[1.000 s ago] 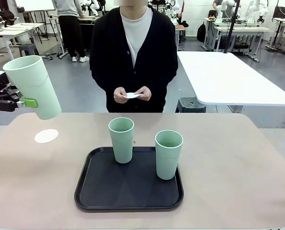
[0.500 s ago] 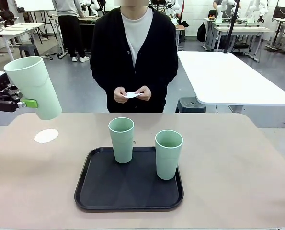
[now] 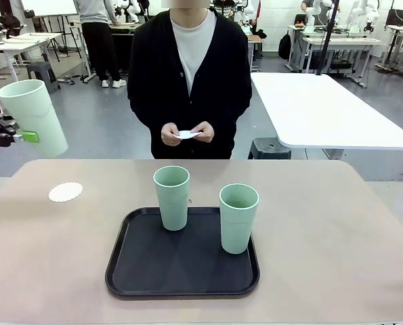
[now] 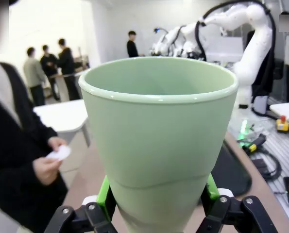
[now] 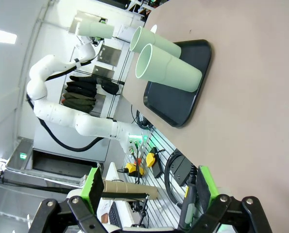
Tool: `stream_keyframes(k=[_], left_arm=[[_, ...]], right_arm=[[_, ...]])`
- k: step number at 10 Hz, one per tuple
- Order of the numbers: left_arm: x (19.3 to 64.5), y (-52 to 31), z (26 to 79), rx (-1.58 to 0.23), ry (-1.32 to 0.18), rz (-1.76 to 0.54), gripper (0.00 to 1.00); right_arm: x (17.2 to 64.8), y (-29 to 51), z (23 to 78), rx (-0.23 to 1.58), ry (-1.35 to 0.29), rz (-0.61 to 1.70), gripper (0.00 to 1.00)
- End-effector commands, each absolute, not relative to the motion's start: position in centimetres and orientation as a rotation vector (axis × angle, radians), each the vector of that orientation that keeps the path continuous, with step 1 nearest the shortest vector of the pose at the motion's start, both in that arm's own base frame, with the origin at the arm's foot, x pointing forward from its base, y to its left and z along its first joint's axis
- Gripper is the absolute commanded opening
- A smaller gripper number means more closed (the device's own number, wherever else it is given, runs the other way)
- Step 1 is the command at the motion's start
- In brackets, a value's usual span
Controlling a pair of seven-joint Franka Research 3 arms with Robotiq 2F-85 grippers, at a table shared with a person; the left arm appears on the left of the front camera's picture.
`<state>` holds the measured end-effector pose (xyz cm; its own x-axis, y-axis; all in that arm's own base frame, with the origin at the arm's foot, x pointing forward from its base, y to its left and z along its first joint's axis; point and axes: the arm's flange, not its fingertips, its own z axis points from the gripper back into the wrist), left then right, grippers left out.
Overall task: Place coasters on the table and set cups on them.
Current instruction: Pick up one Reusable plastic cup and place it on a coaster set by the human.
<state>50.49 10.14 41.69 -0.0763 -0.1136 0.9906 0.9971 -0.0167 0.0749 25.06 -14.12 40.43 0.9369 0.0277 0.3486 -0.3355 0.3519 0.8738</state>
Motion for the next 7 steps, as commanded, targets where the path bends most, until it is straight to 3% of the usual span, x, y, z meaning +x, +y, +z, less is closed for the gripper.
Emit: stream_keyframes(k=[1,7], left_arm=[[54.0,13.7,41.0,-1.092,-1.191,-1.300,0.84],[56.7,16.6,35.1,-1.033,-1.194,-1.162,0.84]], right_arm=[[25.1,-14.2,40.5,1.196,-0.308,0.251,1.00],[25.1,-14.2,40.5,1.196,-0.308,0.251,1.00]])
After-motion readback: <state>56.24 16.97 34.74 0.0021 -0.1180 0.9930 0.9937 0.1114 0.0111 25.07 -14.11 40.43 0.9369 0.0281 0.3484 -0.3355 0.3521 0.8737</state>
